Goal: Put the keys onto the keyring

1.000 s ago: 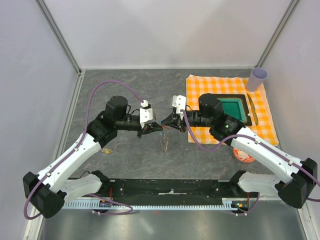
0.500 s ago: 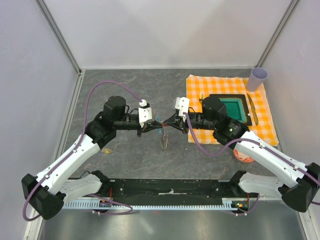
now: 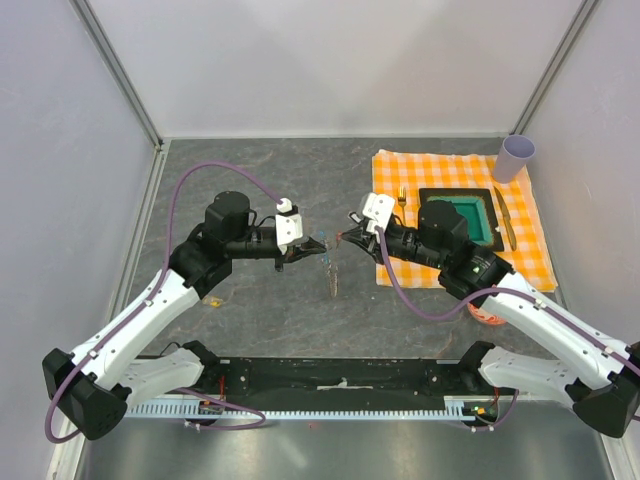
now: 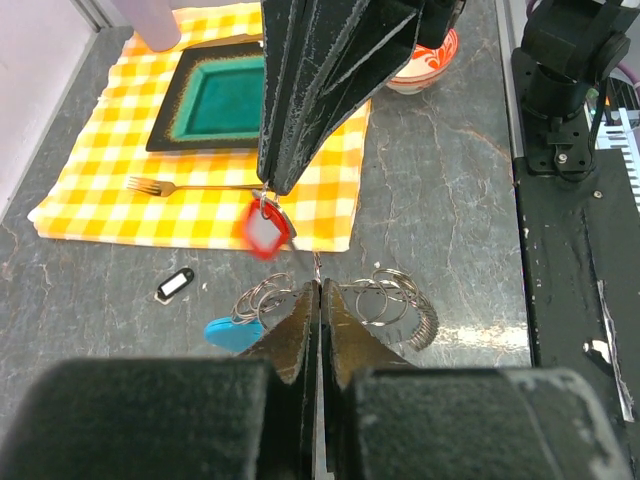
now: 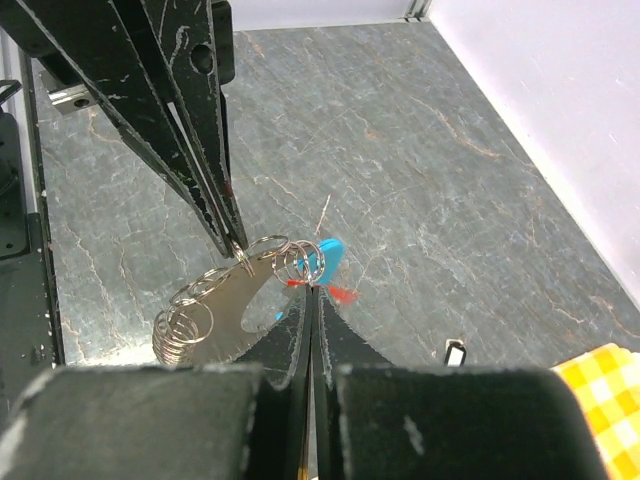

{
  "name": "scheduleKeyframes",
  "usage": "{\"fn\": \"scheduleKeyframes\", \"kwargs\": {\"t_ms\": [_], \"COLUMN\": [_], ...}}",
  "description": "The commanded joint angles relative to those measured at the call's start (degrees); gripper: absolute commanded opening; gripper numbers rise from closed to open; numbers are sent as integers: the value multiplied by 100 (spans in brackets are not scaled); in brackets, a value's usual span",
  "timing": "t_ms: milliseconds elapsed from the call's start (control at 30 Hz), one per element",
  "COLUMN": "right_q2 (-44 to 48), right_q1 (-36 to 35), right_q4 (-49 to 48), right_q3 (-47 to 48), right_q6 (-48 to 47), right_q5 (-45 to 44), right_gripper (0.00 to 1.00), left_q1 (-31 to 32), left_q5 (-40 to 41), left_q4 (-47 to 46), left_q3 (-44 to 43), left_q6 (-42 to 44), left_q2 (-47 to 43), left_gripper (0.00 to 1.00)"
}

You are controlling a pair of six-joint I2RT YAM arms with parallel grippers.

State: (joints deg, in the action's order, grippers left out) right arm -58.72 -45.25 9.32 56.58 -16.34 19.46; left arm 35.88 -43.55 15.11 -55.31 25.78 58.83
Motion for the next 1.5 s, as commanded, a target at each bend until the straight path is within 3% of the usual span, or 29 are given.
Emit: {"fn": "scheduleKeyframes", "kwargs": {"t_ms": [0, 200, 1467], "right_q2": [133, 36, 238], "right_q1": [-10, -10, -10], "right_q4": [-53, 140, 184], "right_q3": [-68, -6, 170], "right_q6": [-106, -256, -432], "right_q5": [39, 488, 884], "right_gripper": [0, 0, 0], "left_q1": [33, 33, 77], "left_q5": [-5, 4, -523], "left_q4": [-386, -421, -378], "left_q3": [-50, -24, -32], "left_q6": [-38, -47, 32], "left_q2": [-144, -152, -64], "left_gripper": [2, 2, 2]}}
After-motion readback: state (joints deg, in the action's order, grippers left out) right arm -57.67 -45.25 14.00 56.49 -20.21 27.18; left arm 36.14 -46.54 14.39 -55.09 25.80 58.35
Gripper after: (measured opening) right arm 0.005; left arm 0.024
